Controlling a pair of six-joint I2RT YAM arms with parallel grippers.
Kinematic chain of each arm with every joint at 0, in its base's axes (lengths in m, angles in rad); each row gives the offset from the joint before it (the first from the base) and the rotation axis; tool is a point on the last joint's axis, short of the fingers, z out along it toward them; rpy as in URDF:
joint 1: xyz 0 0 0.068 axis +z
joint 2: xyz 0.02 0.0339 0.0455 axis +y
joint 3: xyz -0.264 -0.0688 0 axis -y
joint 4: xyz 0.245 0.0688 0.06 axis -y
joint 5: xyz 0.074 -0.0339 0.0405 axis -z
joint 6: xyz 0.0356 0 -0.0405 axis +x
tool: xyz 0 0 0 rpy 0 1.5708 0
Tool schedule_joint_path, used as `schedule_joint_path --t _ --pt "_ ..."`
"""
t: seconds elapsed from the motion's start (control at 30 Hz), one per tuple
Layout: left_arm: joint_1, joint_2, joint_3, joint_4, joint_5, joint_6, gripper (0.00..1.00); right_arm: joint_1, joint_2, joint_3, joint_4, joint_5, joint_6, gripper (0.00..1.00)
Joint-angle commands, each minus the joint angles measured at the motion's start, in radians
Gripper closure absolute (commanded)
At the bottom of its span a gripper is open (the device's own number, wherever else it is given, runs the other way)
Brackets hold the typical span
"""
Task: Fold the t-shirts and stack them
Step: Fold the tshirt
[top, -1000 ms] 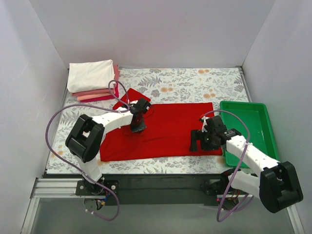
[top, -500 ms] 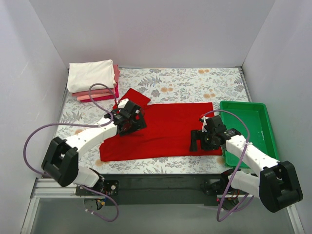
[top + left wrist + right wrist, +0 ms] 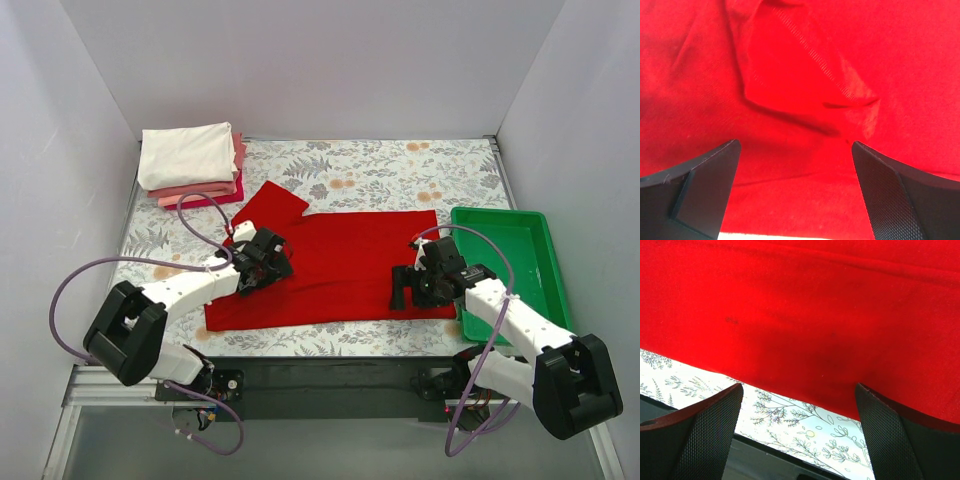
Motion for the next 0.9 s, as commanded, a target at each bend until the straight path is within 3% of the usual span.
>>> schedule_joint_path --t 0.0,0.87 --pt "-0.002 0.031 0.039 0.098 -0.07 0.004 0.06 0.001 -0.017 0.007 -0.007 0.009 -0.01 0.02" --pt "0.091 0.379 0.362 0.209 -0.072 0.179 0.06 0.001 -0.084 0.036 -0.025 0.051 0.022 0.02"
